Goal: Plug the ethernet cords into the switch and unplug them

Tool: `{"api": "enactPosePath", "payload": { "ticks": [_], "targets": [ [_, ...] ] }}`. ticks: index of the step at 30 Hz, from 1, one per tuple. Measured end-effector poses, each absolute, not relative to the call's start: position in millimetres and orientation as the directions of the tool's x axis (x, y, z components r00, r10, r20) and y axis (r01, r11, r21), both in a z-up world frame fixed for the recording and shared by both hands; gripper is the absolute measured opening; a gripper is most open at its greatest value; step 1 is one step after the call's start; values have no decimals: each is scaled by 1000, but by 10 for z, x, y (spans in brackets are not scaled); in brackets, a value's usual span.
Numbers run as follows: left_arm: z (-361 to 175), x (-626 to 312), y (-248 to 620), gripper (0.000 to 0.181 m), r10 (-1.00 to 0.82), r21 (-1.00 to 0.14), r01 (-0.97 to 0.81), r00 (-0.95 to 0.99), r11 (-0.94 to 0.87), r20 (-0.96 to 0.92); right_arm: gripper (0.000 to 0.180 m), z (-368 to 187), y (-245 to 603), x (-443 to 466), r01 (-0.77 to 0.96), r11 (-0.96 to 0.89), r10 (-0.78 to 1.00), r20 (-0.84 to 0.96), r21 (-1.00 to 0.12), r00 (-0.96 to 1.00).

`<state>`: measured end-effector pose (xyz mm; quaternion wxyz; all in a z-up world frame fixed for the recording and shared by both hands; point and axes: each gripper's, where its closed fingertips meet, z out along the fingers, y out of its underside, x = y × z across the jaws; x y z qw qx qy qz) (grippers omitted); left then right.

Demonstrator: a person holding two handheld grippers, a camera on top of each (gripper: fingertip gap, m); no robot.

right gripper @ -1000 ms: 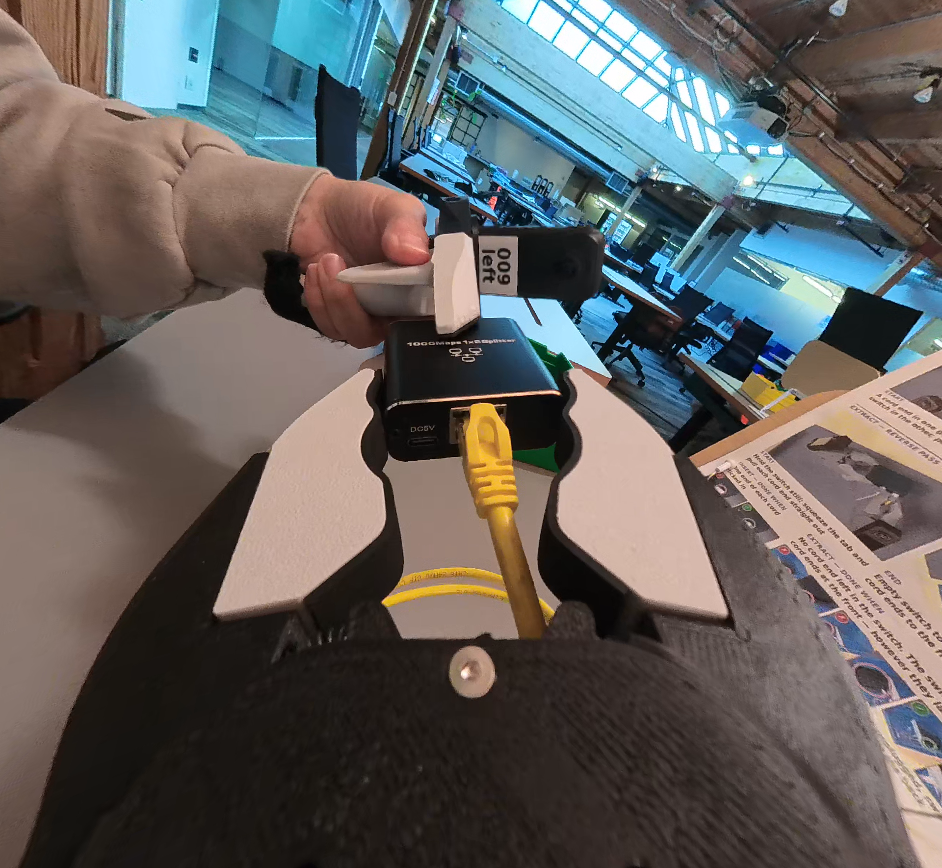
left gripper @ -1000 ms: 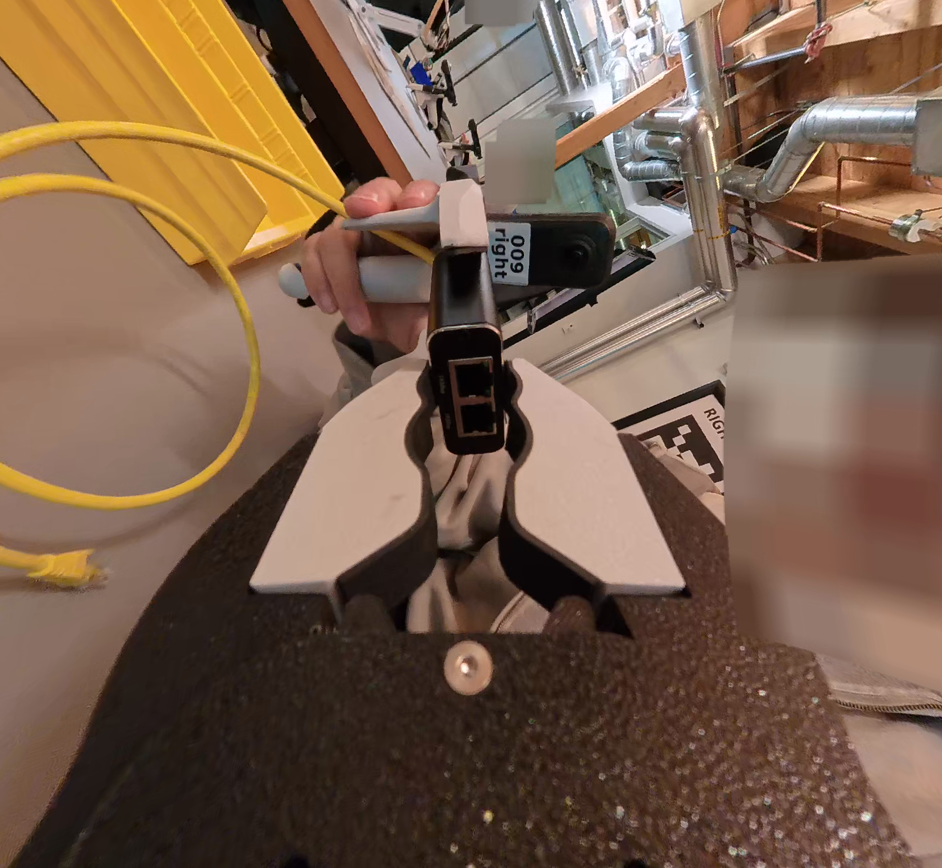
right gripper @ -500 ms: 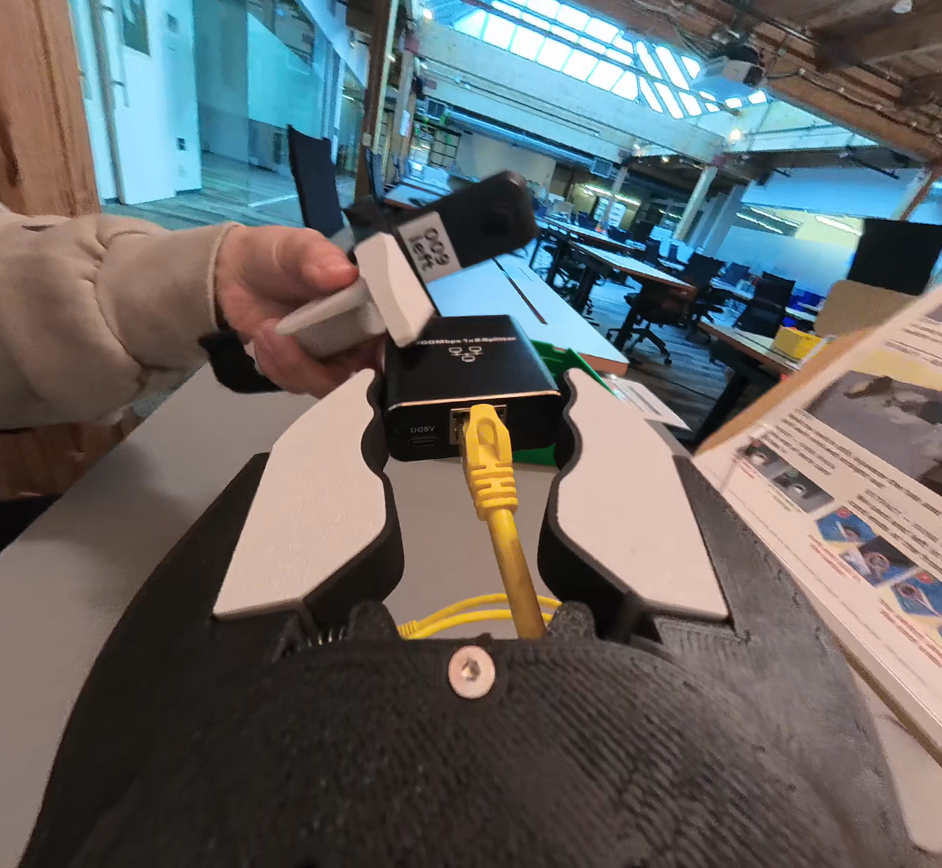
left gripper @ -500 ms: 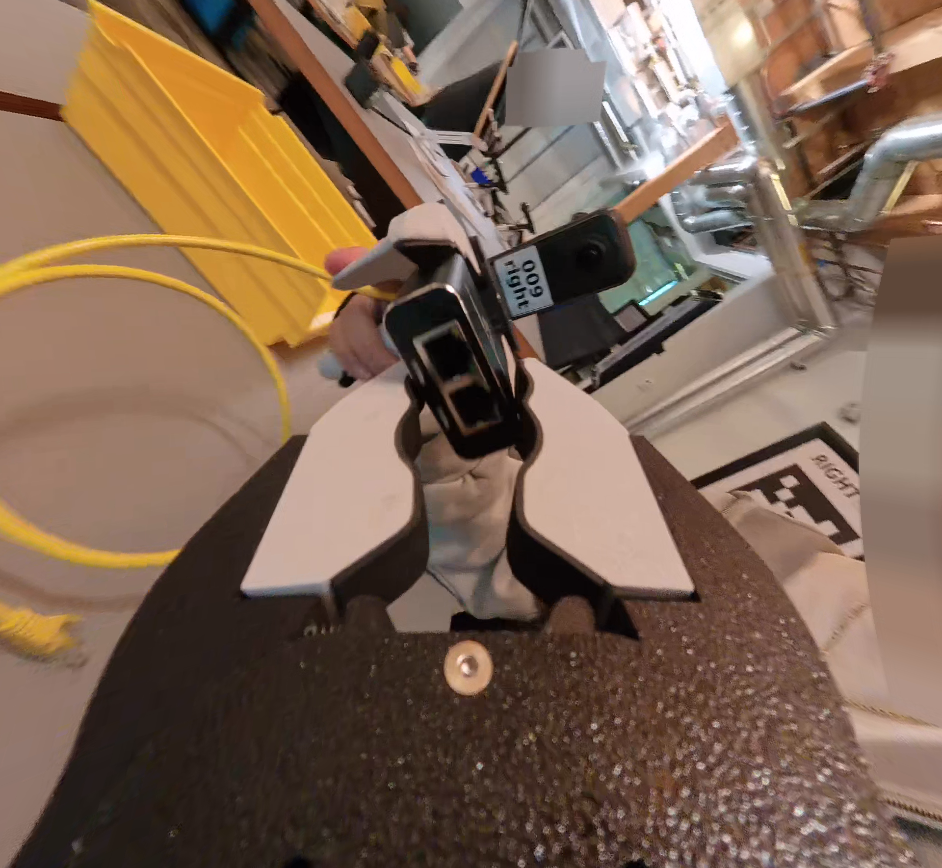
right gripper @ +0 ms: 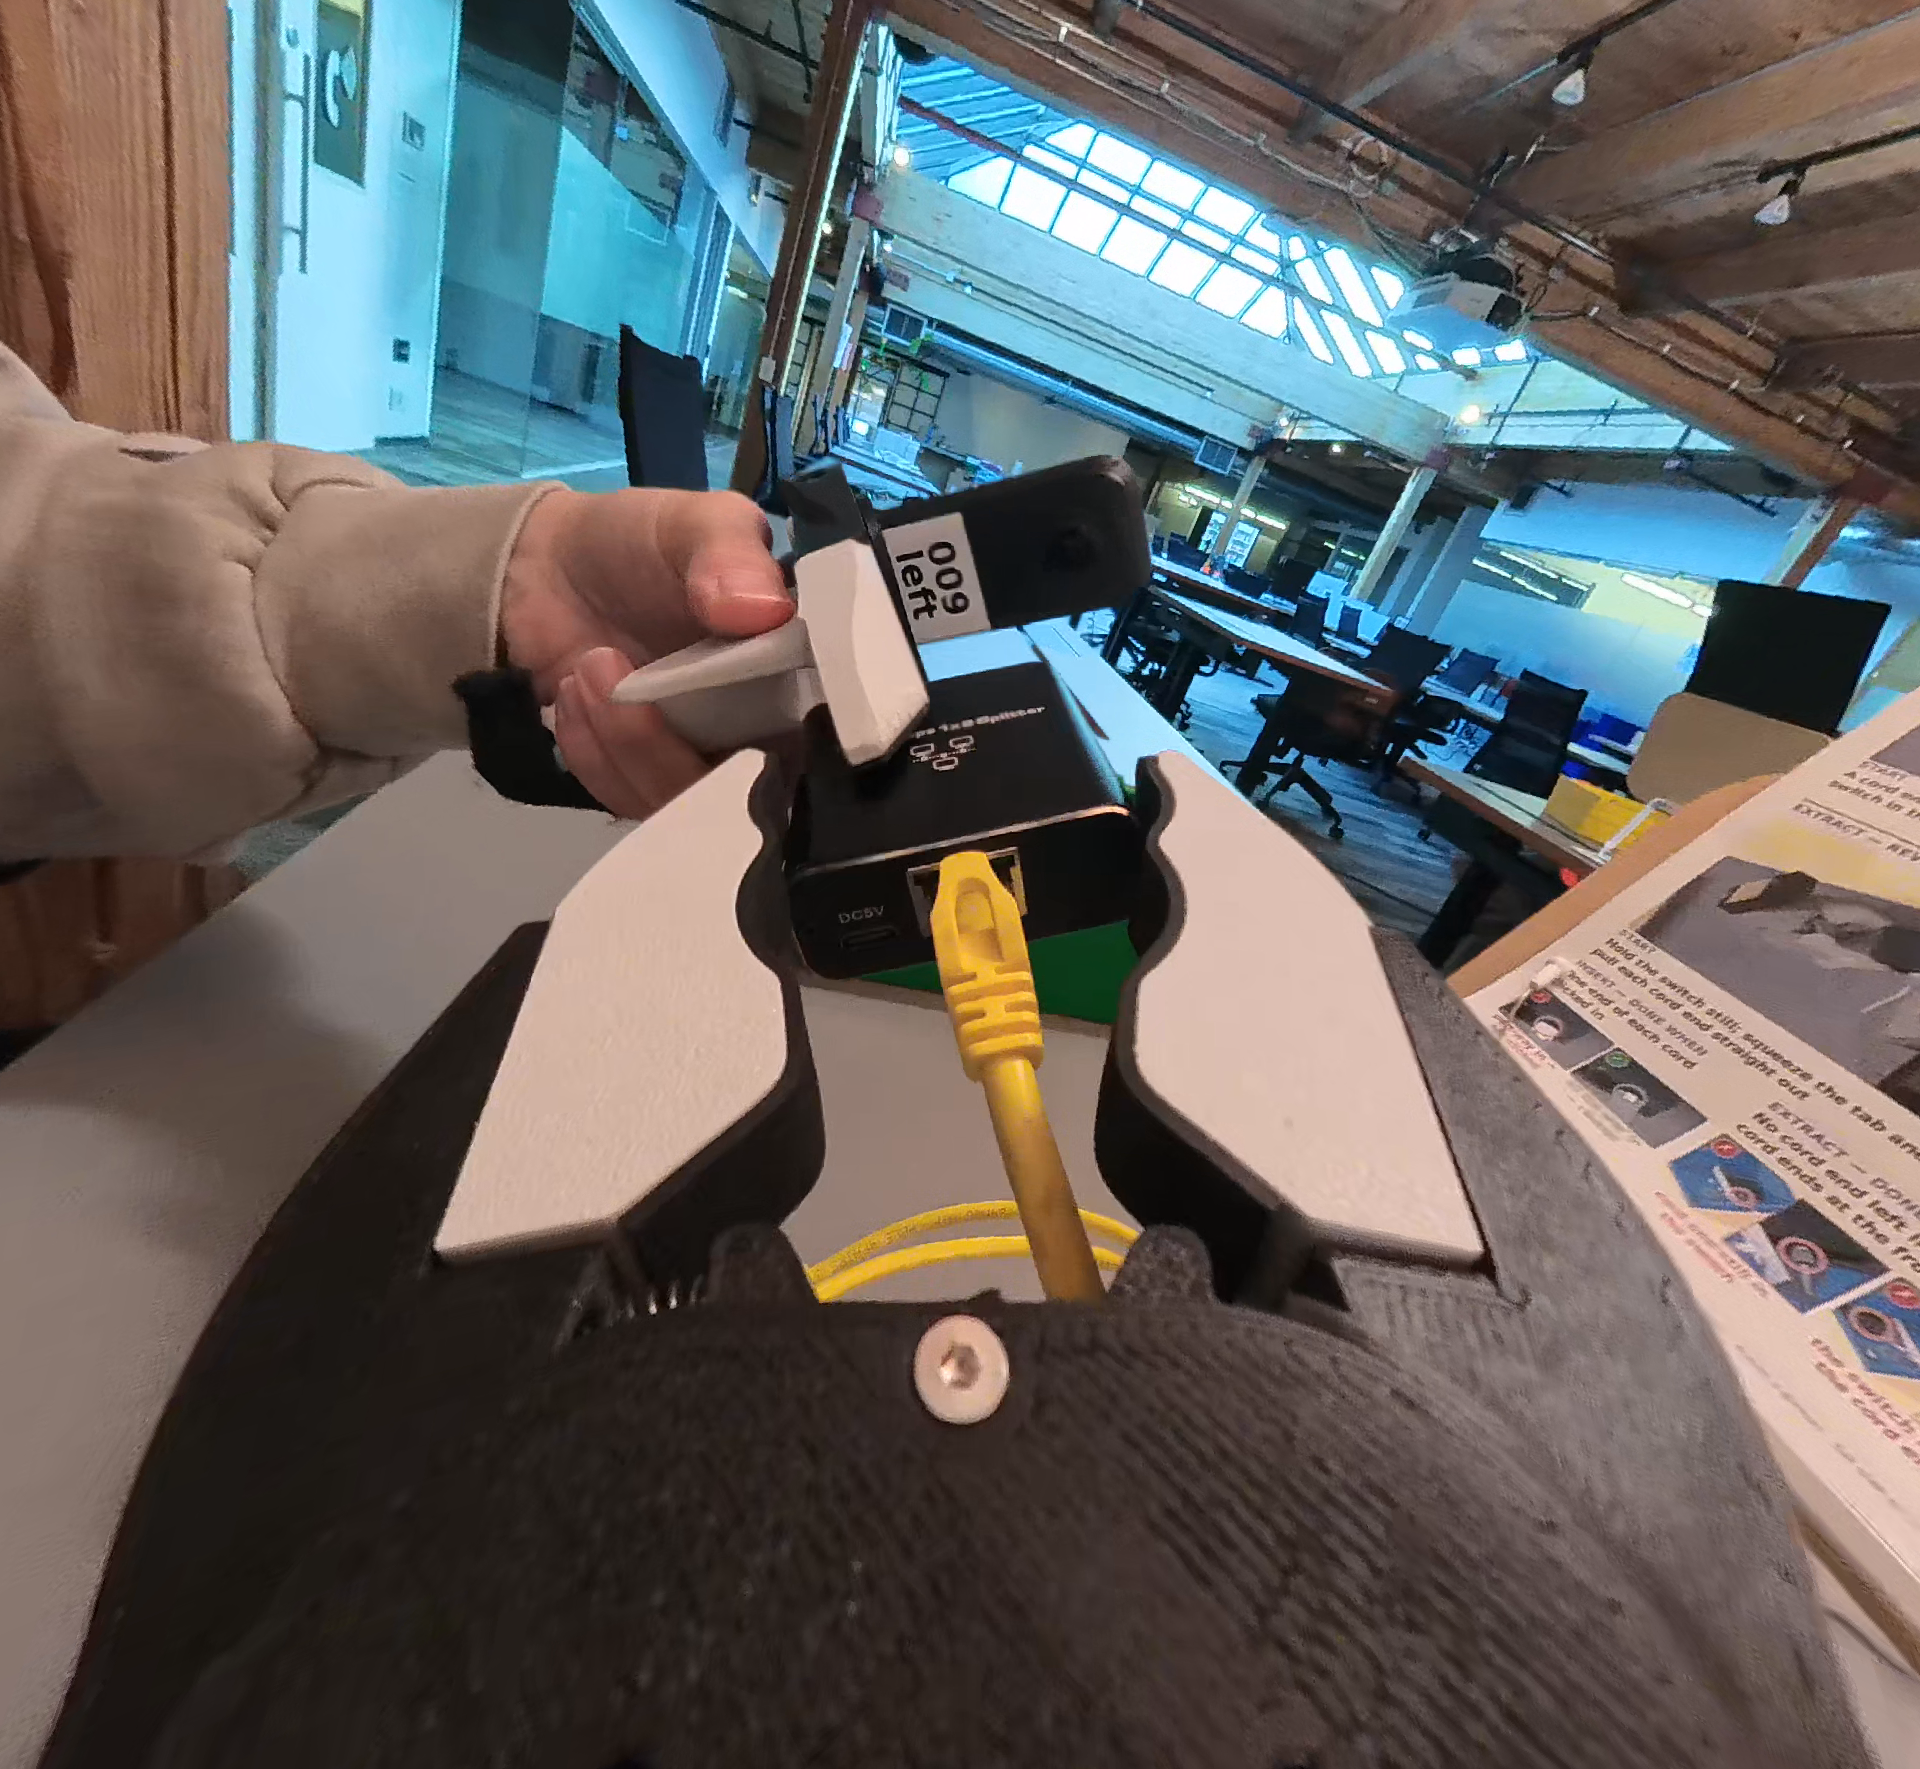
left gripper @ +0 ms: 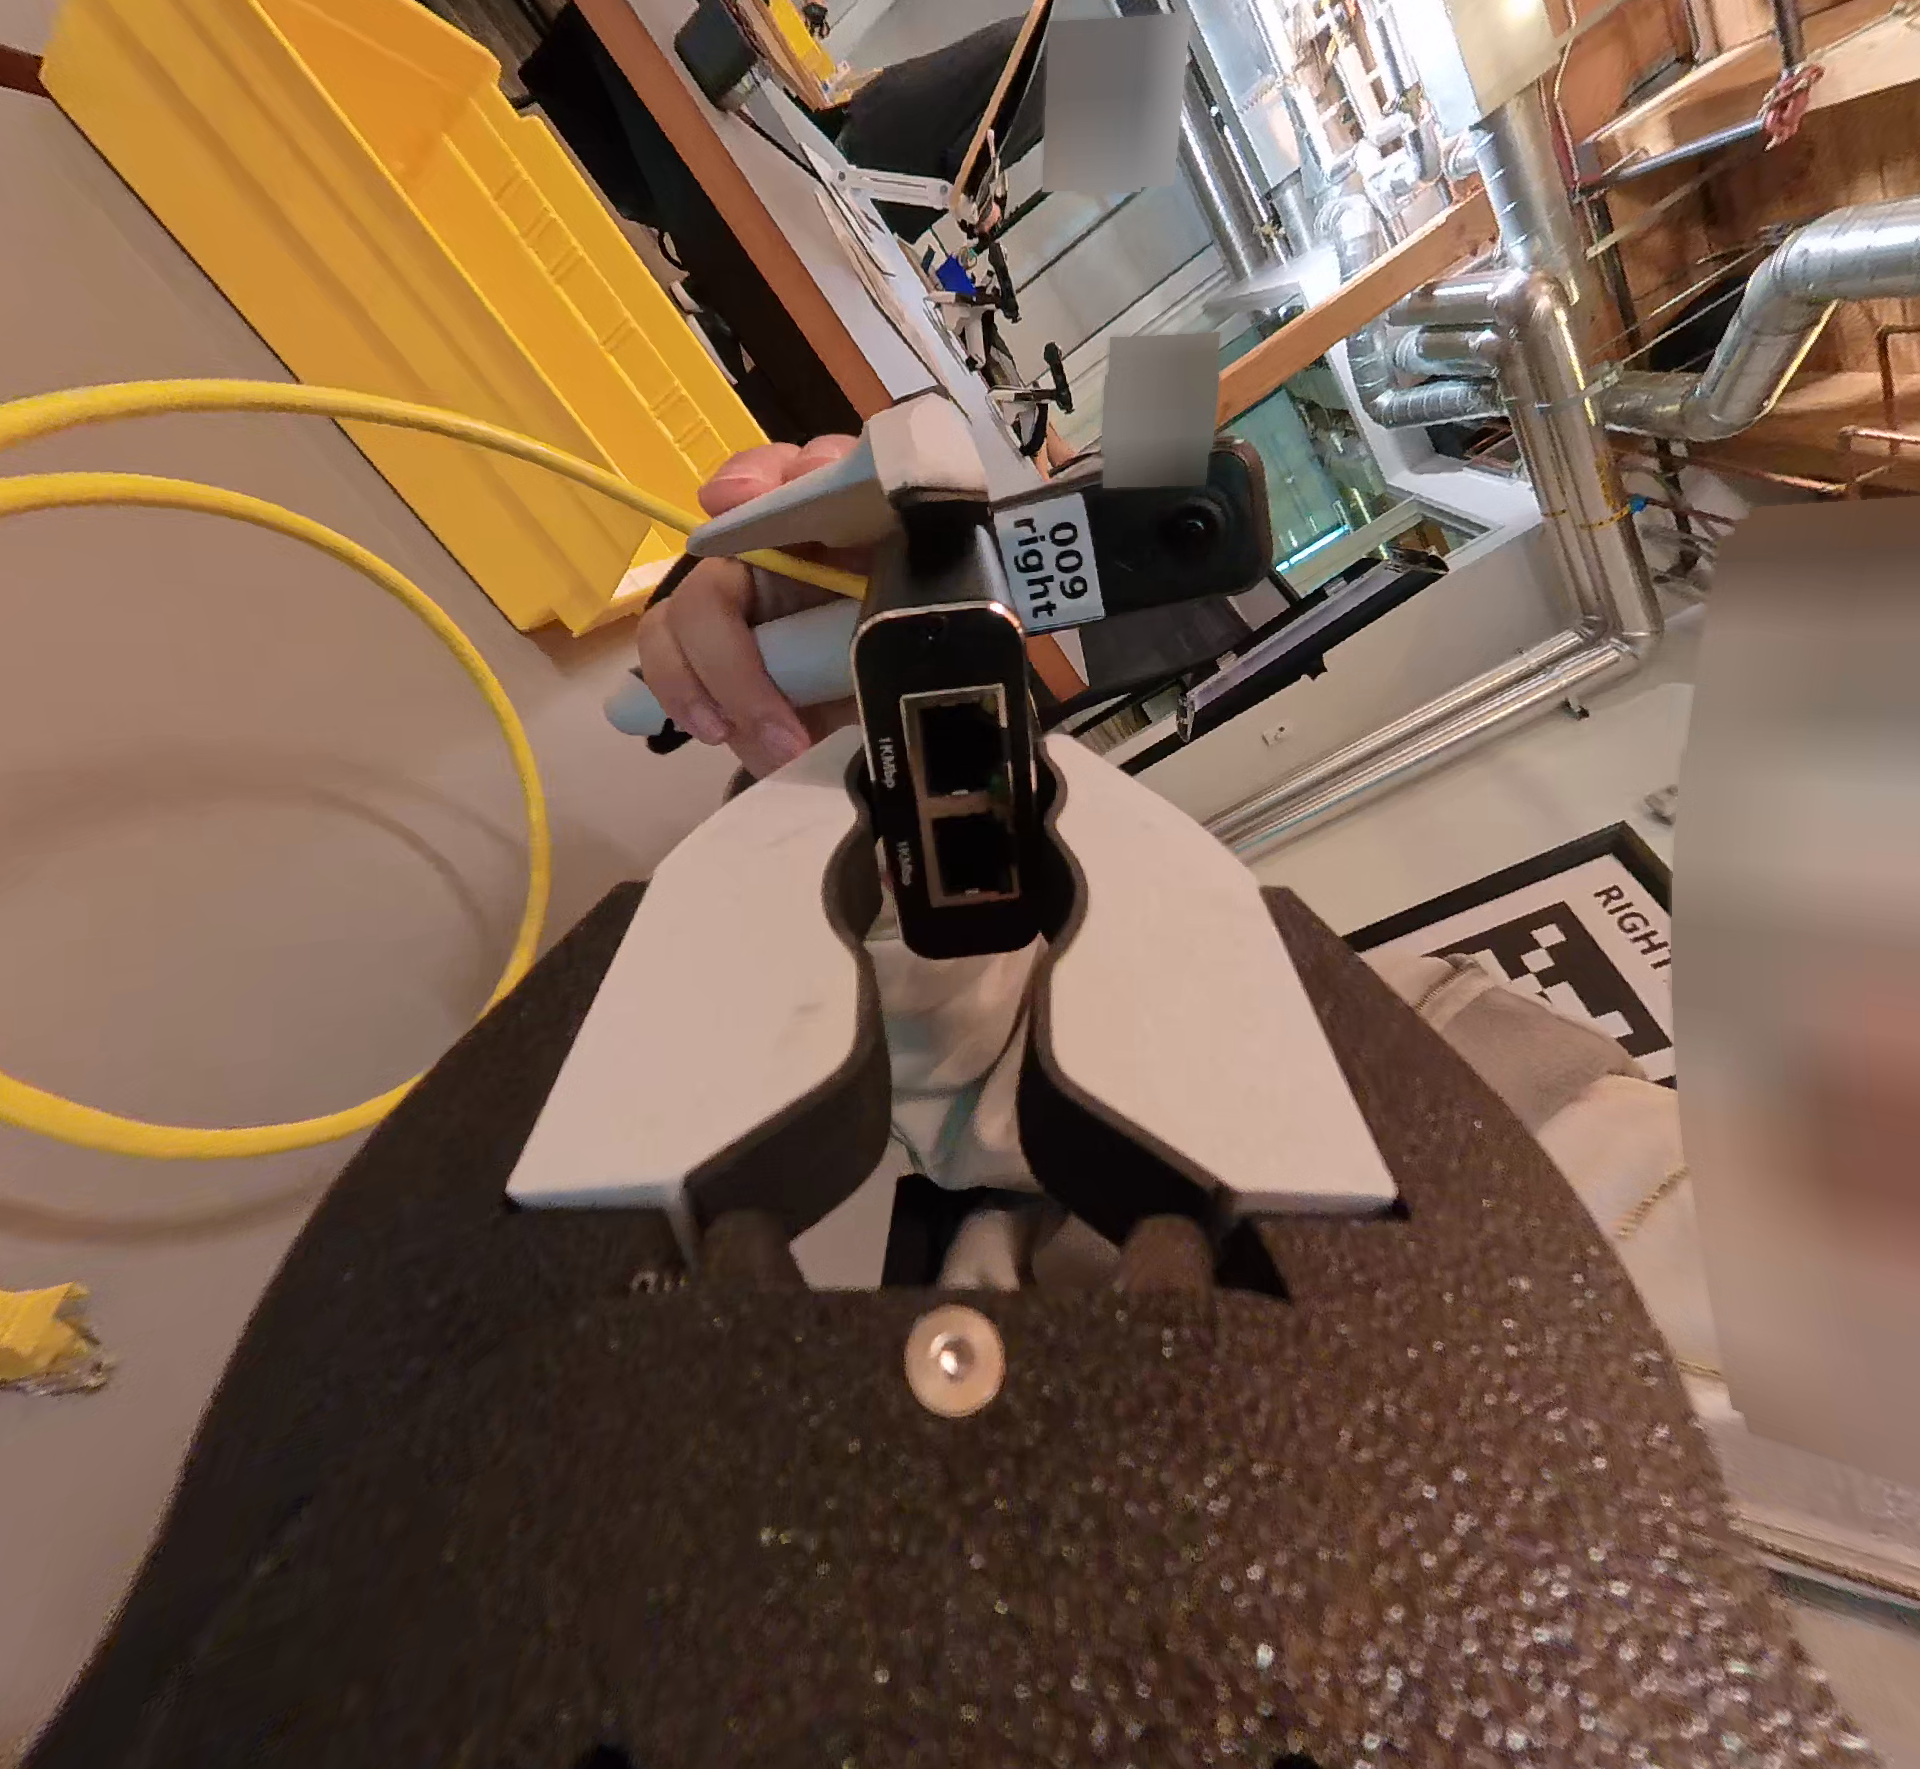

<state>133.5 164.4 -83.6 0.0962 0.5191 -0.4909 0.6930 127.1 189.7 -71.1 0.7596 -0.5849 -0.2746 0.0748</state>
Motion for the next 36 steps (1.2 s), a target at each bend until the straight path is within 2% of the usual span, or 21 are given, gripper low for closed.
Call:
{"api": "enactPosePath", "payload": {
  "ticks": [5,7,10,13,16,18,20,23,29,32,36],
  "targets": [
    [-740,1393,1707,29,-424,-654,-491,-504,-576,752,65,-676,1904,1362,152,241,438,247,-959,865],
    [-699,1373,1865,39,-516,-713,-384,-502,-587,694,64,-612,1854,1538,92,246,407,189,-965,894],
    [-687,1196,2207,43,-670,-799,-268,-438,-539,599,64,-555,1751,1834,-11,246,376,85,-969,923],
    [-814,944,2731,42,-839,-872,-240,-254,-427,481,64,-545,1685,1996,-35,245,352,55,-969,934],
    [-1133,608,3519,37,-968,-906,-342,58,-250,245,64,-579,1687,2023,-33,223,353,49,-974,934],
    [-1402,341,4053,35,-977,-864,-484,209,-138,39,64,-607,1708,2012,-25,205,354,50,-978,934],
    [-1745,86,4494,34,-953,-752,-651,280,-102,-113,64,-606,1721,1991,-20,206,355,56,-978,933],
    [-2170,-98,4855,31,-933,-605,-784,308,-139,-186,64,-613,1727,1938,-6,199,373,70,-980,925],
    [-2757,-57,5009,36,-933,-425,-869,335,-253,-129,64,-640,1745,1915,-7,186,384,66,-983,921],
    [-2793,36,5096,40,-913,-420,-844,400,-334,-78,64,-647,1750,1895,-8,183,394,66,-983,917],
    [-2963,31,5099,41,-910,-306,-869,415,-389,-21,64,-666,1766,1846,-2,172,413,70,-985,908]
  ]
}}
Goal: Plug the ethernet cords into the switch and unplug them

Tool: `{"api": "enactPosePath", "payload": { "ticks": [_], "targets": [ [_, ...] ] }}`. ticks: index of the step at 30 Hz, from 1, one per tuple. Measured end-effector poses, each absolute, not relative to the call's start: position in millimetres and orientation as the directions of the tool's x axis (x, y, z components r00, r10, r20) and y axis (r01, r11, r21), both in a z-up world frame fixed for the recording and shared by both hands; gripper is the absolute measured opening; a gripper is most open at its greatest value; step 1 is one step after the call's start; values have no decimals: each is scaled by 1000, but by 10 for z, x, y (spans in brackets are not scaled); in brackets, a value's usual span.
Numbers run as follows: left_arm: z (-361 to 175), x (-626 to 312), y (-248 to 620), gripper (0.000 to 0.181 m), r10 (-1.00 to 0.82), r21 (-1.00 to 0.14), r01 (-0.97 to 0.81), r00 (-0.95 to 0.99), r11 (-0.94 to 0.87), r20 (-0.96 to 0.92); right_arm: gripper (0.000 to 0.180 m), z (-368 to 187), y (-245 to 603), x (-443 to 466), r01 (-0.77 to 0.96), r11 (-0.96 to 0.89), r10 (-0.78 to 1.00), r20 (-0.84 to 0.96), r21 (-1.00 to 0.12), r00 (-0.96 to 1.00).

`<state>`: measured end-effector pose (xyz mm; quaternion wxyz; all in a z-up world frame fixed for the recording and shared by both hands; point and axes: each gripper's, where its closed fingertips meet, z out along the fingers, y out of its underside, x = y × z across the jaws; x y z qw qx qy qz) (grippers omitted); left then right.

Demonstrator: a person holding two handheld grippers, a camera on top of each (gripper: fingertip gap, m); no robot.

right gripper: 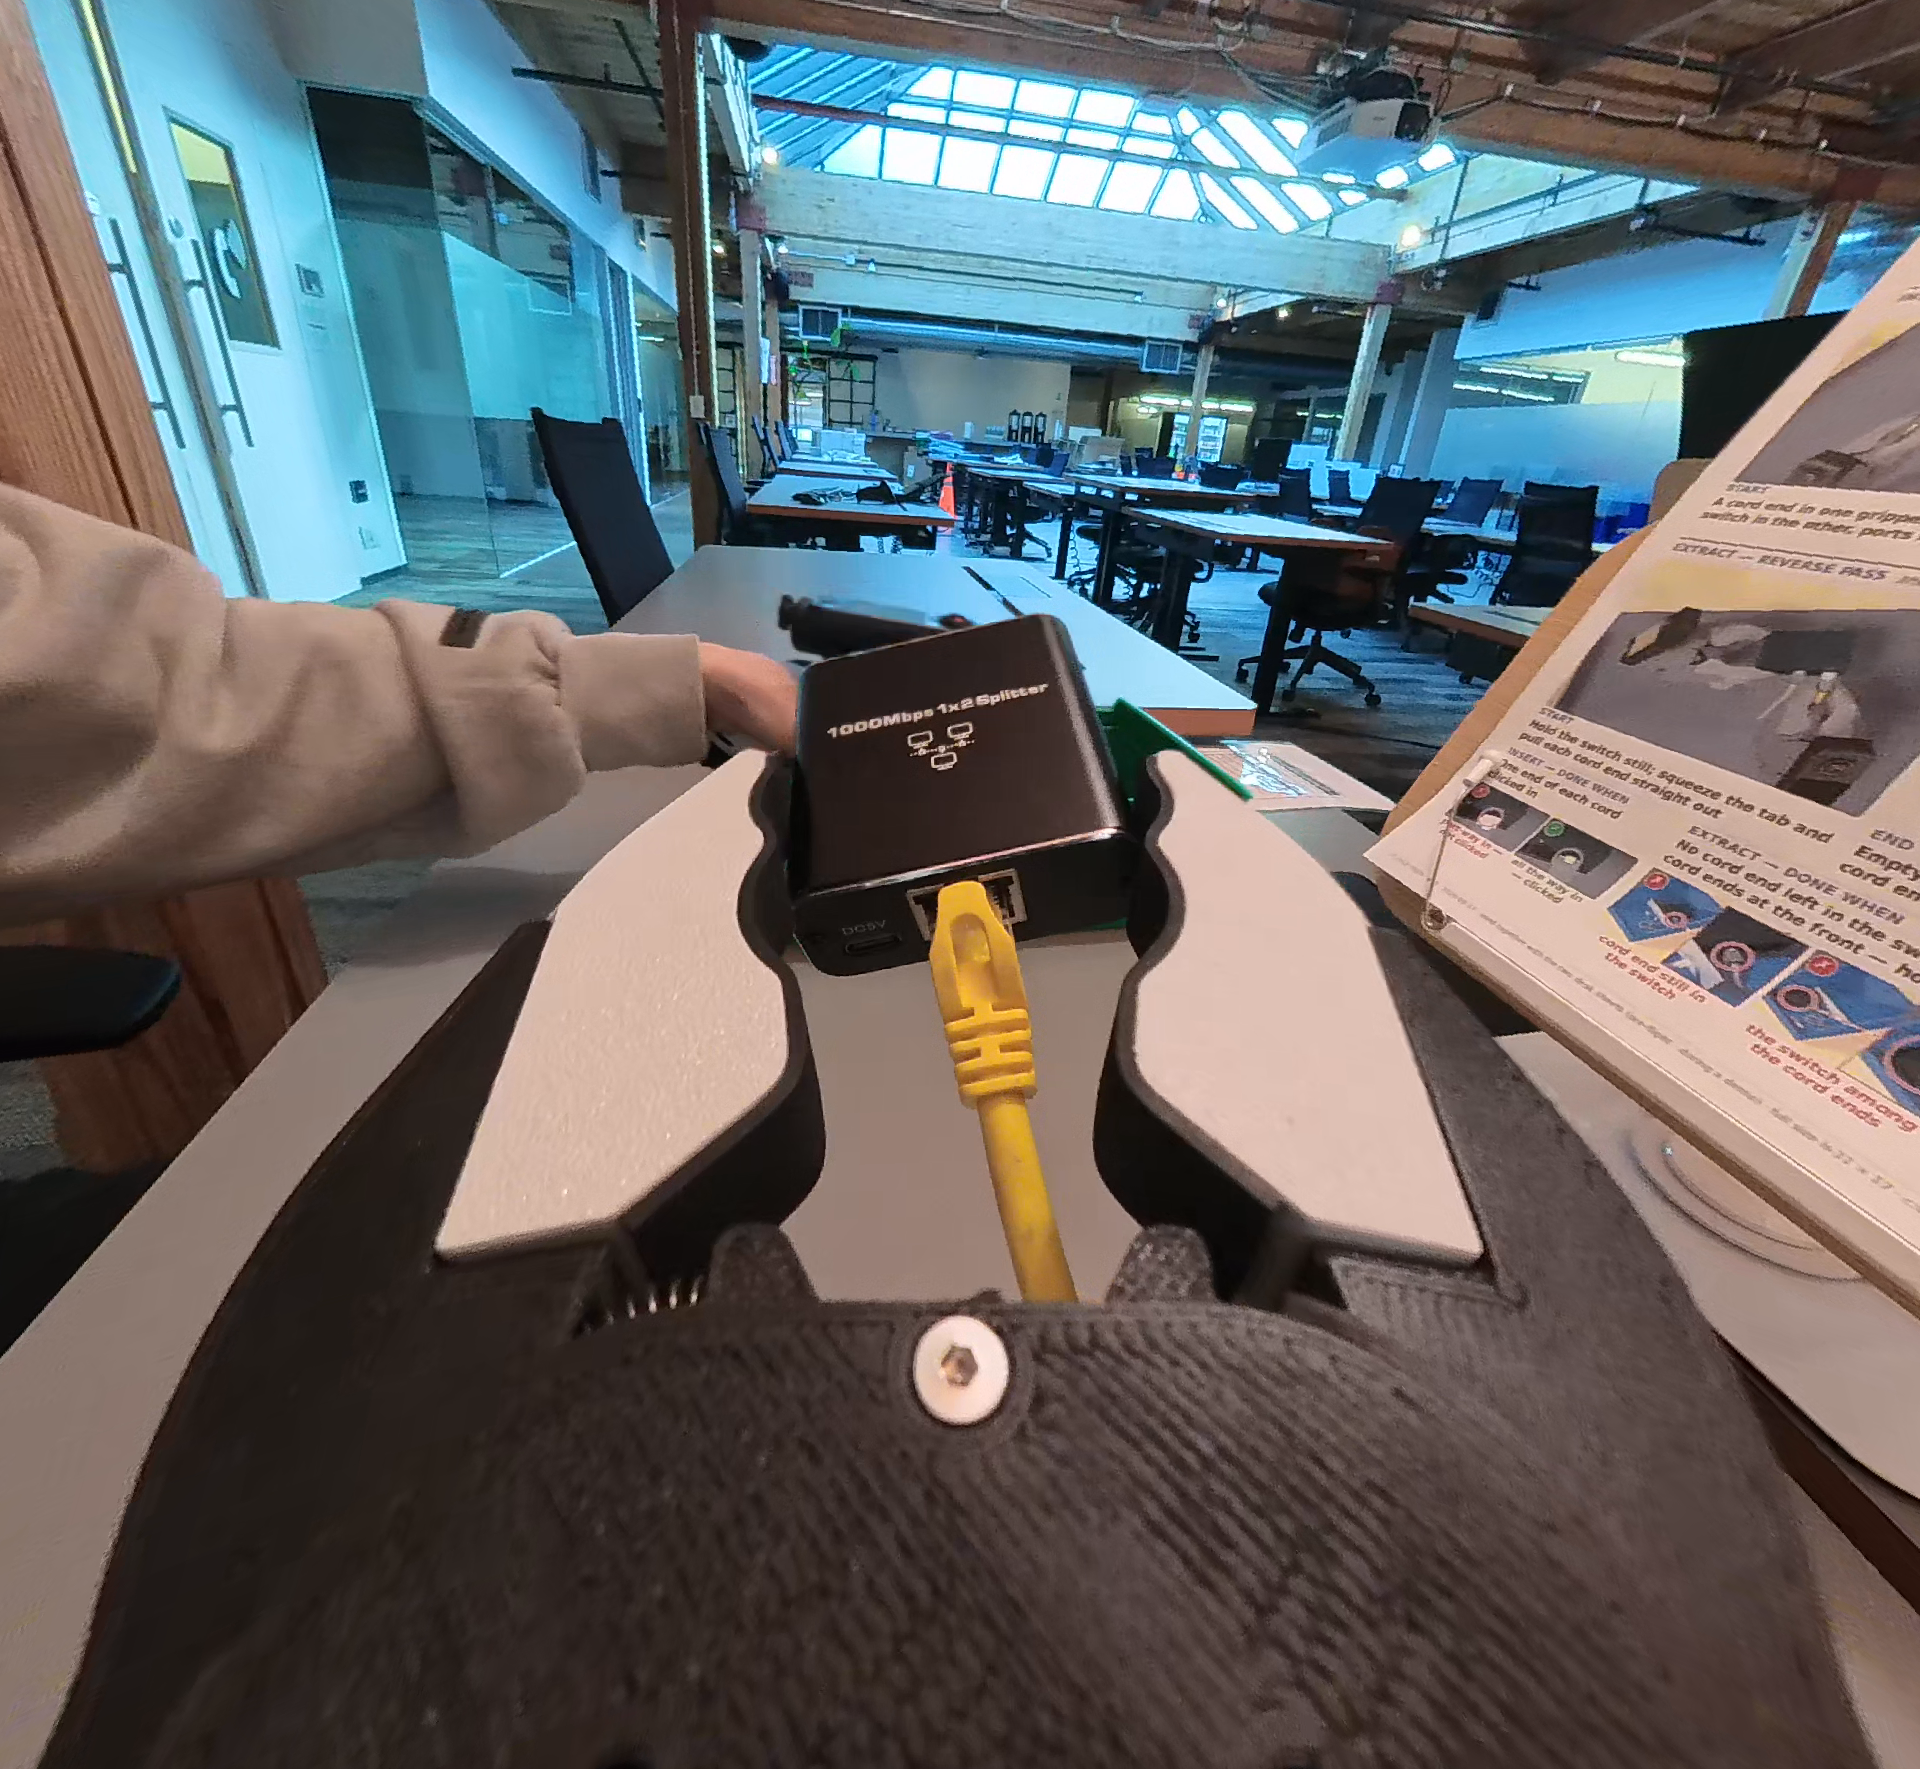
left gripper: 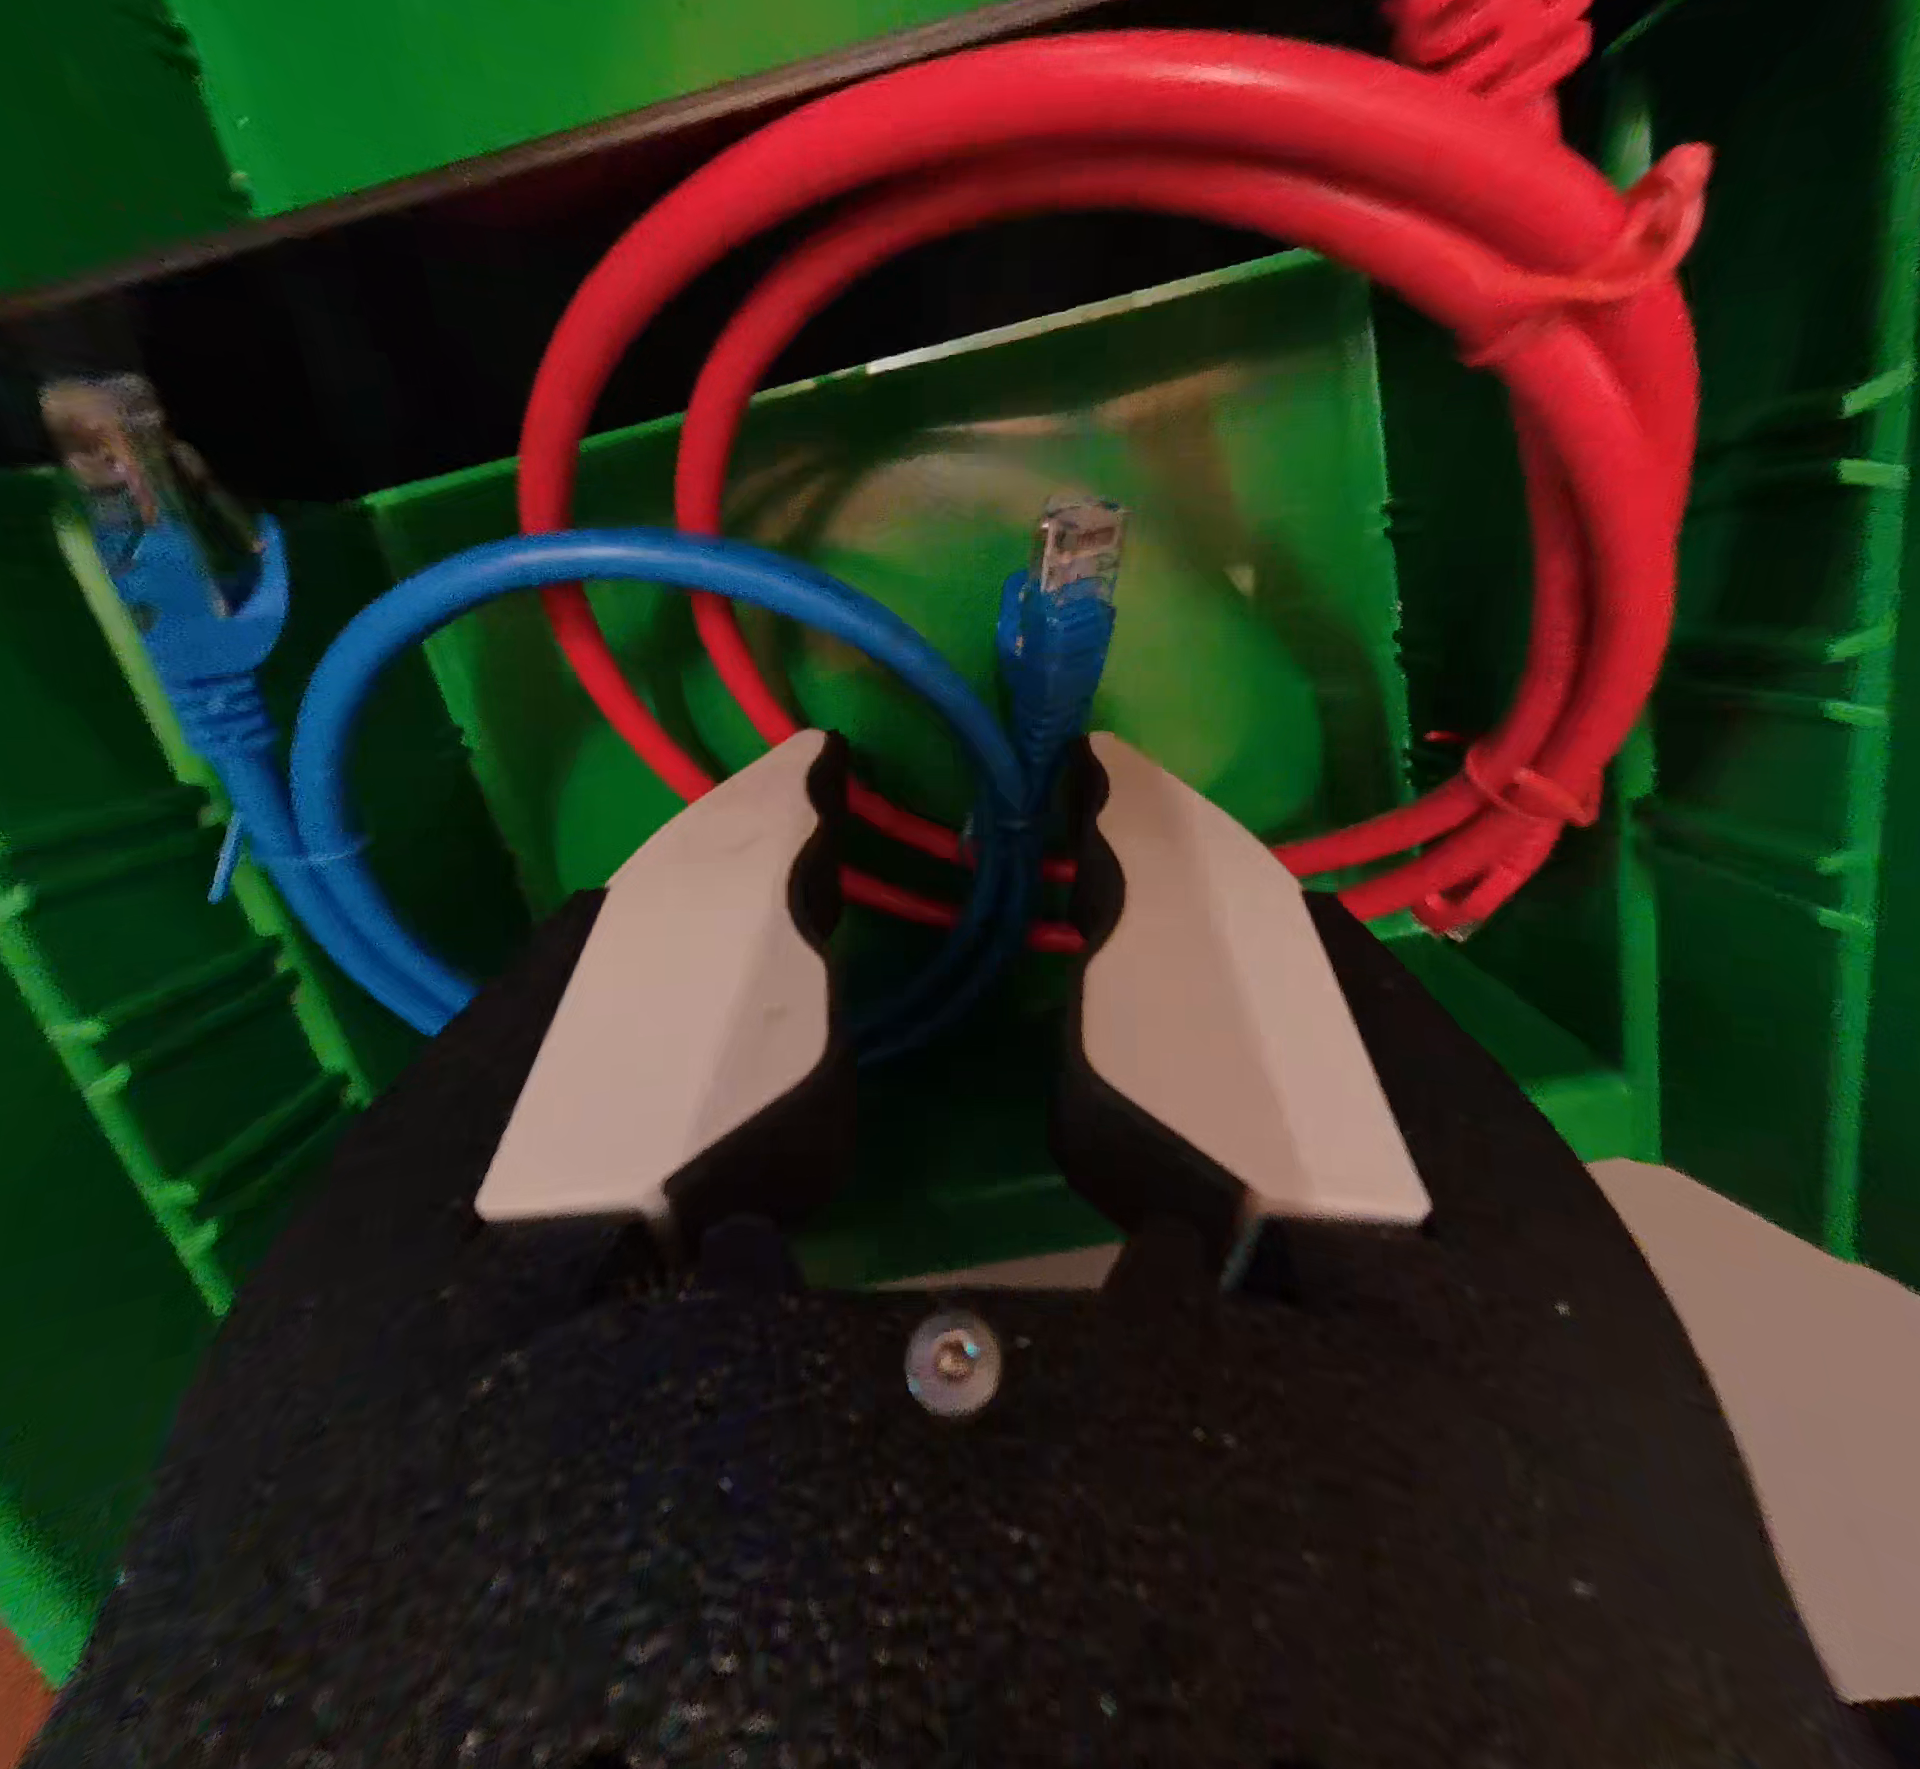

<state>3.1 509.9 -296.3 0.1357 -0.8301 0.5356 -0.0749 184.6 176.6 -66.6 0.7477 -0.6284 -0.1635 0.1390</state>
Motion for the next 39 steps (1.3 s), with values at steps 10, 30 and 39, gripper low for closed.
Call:
{"api": "enactPosePath", "payload": {
  "ticks": [10,30,39],
  "targets": [
    [-2784,61,5112,20,-930,-354,-897,334,-264,-154,65,-638,1700,1774,-89,195,515,24,-977,857],
    [-1260,-256,1959,17,-658,-625,-753,-579,204,482,64,-496,1527,1434,-104,206,666,62,-973,743],
    [-1916,-254,1438,18,-38,-398,-915,-400,63,916,64,-456,1470,1397,-86,207,674,78,-974,735]
  ]
}}
